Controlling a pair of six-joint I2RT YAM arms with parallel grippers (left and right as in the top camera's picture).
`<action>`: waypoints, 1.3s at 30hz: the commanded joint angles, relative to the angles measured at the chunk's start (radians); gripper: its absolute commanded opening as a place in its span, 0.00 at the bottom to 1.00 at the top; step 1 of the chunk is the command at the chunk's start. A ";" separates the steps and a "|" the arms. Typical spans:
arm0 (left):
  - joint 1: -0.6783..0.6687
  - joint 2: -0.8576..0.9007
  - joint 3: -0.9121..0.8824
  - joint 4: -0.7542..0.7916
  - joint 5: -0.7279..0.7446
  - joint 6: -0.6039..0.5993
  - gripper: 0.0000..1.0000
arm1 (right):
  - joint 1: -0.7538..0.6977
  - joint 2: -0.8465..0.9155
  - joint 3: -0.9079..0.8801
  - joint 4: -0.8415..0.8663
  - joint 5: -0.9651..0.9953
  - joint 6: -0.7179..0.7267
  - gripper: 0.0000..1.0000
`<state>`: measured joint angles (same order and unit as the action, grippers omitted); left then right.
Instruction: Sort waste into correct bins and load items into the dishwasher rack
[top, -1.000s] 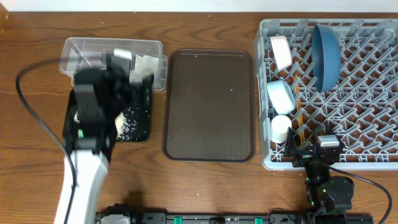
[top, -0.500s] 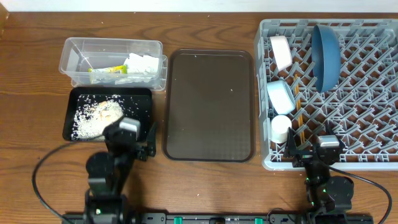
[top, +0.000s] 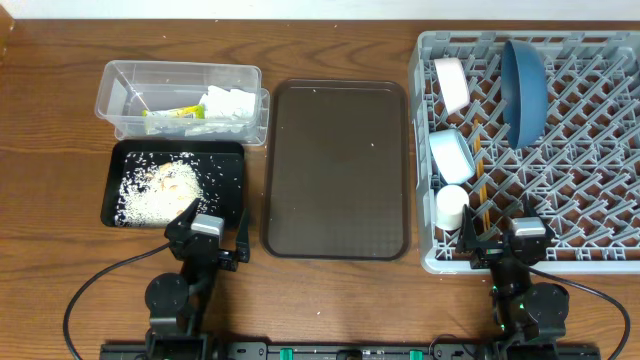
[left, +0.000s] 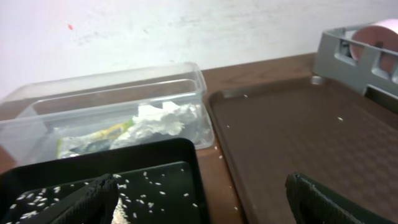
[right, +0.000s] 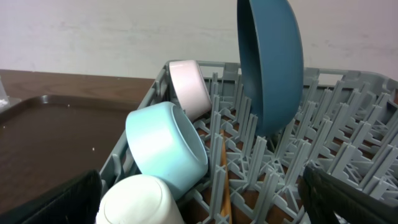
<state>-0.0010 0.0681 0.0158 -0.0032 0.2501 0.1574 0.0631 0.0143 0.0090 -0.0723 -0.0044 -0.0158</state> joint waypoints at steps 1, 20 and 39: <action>0.004 -0.036 -0.012 -0.051 -0.035 -0.020 0.88 | 0.010 -0.008 -0.003 -0.003 0.004 -0.016 0.99; 0.005 -0.063 -0.012 -0.048 -0.026 -0.020 0.89 | 0.010 -0.008 -0.003 -0.003 0.004 -0.016 0.99; 0.005 -0.063 -0.012 -0.048 -0.026 -0.020 0.88 | 0.010 -0.008 -0.003 -0.003 0.004 -0.015 0.99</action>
<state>-0.0010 0.0120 0.0216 -0.0162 0.2249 0.1535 0.0631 0.0143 0.0090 -0.0723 -0.0044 -0.0158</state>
